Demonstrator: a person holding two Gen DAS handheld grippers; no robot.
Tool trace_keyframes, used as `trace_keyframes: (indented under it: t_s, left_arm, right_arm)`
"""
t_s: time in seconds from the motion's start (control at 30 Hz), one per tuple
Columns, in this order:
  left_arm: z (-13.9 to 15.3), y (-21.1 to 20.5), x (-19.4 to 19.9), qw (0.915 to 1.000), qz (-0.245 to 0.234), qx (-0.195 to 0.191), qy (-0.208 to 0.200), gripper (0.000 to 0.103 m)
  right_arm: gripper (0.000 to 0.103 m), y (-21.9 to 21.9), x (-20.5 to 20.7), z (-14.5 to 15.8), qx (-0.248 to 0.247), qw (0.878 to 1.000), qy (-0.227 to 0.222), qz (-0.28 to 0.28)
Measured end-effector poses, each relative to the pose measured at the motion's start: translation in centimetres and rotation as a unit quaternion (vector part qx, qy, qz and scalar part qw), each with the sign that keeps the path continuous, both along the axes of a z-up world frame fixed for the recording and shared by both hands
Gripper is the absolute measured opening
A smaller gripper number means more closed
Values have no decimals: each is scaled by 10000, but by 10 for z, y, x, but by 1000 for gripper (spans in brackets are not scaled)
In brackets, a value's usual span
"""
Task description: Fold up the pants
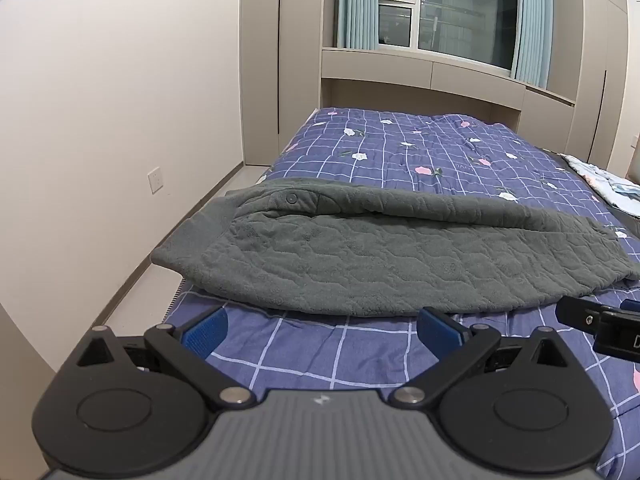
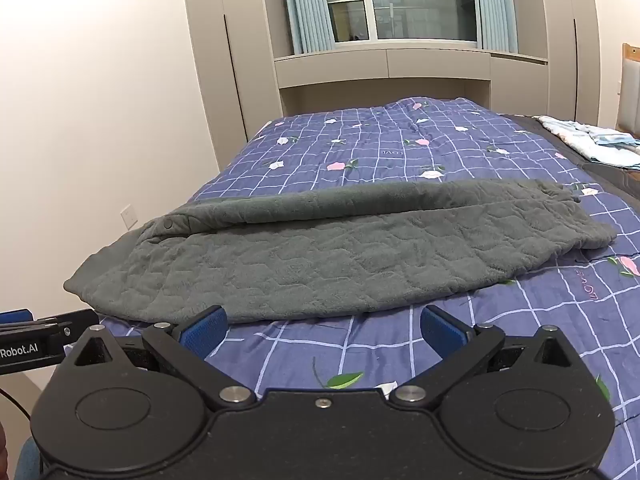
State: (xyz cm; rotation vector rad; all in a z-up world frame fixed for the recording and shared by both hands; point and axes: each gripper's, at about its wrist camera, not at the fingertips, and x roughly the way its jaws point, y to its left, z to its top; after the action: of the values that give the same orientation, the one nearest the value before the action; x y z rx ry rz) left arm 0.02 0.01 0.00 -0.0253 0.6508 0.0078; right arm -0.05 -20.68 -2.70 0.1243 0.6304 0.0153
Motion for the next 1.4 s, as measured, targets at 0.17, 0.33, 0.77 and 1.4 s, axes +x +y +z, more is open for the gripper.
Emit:
trace_keyframes:
  t_s: [0.17, 0.33, 0.77, 1.4]
  left_arm:
    - [0, 0, 0, 10000, 1, 13, -3, 102]
    - [0, 0, 0, 10000, 0, 25, -3, 102]
    - [-2, 3, -1, 10000, 5, 12, 32, 102]
    - [-5, 1, 4, 9999, -6, 41, 95, 102]
  right_arm:
    - [103, 0, 0, 0, -1, 10000, -11, 4]
    - [103, 0, 0, 0, 7, 10000, 18, 5]
    - [103, -3, 2, -3, 22, 10000, 38, -30]
    - [103, -3, 6, -8, 13, 9999, 130, -1]
